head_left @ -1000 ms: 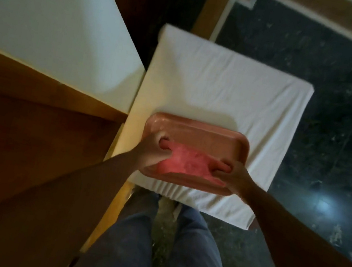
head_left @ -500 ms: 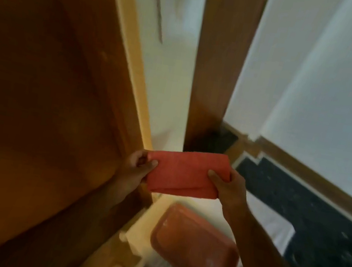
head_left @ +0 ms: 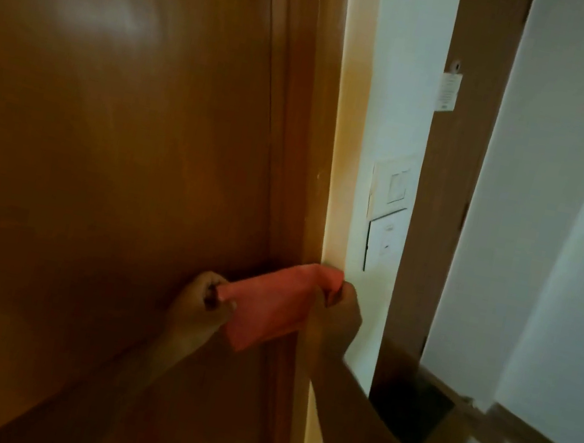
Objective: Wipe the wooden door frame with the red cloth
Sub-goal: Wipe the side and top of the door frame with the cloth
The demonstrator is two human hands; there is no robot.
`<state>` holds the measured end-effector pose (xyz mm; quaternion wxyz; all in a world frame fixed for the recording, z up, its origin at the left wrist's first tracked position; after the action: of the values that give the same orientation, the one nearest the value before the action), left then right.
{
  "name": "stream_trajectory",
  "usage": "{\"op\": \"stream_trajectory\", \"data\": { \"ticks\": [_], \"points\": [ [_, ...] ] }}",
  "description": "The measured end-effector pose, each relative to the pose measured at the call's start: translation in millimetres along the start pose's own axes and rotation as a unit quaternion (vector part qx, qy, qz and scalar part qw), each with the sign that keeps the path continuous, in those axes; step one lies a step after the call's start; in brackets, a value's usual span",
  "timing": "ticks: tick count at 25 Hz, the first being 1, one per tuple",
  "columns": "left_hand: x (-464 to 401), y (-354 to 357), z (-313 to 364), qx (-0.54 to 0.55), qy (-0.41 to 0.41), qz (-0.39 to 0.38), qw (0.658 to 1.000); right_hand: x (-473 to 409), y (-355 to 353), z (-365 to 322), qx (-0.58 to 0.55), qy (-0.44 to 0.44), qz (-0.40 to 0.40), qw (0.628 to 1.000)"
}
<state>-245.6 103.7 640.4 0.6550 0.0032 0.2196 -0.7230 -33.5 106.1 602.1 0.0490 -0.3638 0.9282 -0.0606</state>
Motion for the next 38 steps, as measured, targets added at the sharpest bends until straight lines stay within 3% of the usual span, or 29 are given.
{"op": "stream_trajectory", "data": {
  "ticks": [3,4,5,7,9,10,12,14,16,19,22,25,29,34,36,38],
  "points": [
    [-4.9,-6.9,10.9,-0.145,0.071,-0.046,0.986,34.8,34.1,0.5,-0.055,-0.078,0.028,0.995],
    [-8.8,-9.3,22.7,-0.207,0.121,-0.044,0.97,42.1,46.0,3.3,-0.028,-0.102,0.016,0.994],
    [-15.5,-13.4,39.1,-0.281,0.2,-0.027,0.938,45.8,55.8,5.8,0.032,-0.115,0.007,0.993],
    [-34.7,-25.2,85.9,-0.438,0.373,0.055,0.816,39.8,65.0,-5.7,0.153,-0.165,0.037,0.974],
    [-58.0,-41.8,128.4,-0.535,0.434,0.133,0.713,29.1,63.1,-49.5,0.189,-0.295,0.127,0.928],
    [-69.3,-50.6,142.0,-0.572,0.418,0.158,0.688,17.6,62.2,-77.7,0.188,-0.36,0.176,0.897],
    [-86.3,-61.3,148.5,-0.624,0.368,0.18,0.666,-10.1,61.8,-122.3,0.142,-0.418,0.184,0.878],
    [-90.8,-63.1,139.6,-0.663,0.35,0.179,0.637,-26.5,65.1,-124.4,0.139,-0.44,0.194,0.865],
    [-91.8,-62.0,134.5,-0.676,0.356,0.187,0.618,-28.6,72.6,-65.6,0.228,-0.455,0.18,0.842],
    [-94.4,-60.2,134.7,-0.684,0.364,0.193,0.602,-12.3,64.4,55.5,0.374,-0.407,0.06,0.831],
    [-96.8,-59.1,132.5,-0.696,0.361,0.196,0.59,-8.2,60.7,80.8,0.405,-0.347,-0.021,0.846],
    [-97.0,-57.6,133.7,-0.706,0.354,0.209,0.576,-9.8,61.4,13.4,0.395,-0.376,0.008,0.838],
    [-89.3,-56.2,140.8,-0.715,0.346,0.205,0.572,-20.9,43.3,-167.3,0.264,-0.493,0.114,0.821],
    [-114.6,-106.5,239.0,-0.667,0.362,0.318,0.568,-41.6,15.7,-392.6,0.177,-0.527,0.179,0.811],
    [-130.8,-142.8,299.0,-0.66,0.371,0.363,0.544,-38.2,10.1,-425.3,0.16,-0.533,0.163,0.815],
    [-142.4,-177.4,345.3,-0.668,0.375,0.387,0.513,-36.6,9.0,-408.1,0.196,-0.542,0.176,0.798]
  ]
}}
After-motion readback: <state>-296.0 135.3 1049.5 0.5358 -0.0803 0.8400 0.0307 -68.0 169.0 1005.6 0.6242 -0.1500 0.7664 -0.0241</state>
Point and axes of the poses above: each hand's wrist, its own x-axis away from the middle knuckle, its own y-axis out of the palm, z = x × y, the point moved 3 cm from there along -x, towards the middle knuckle, and after that the axes turned 7 degrees about y, right-handed, at the moved point
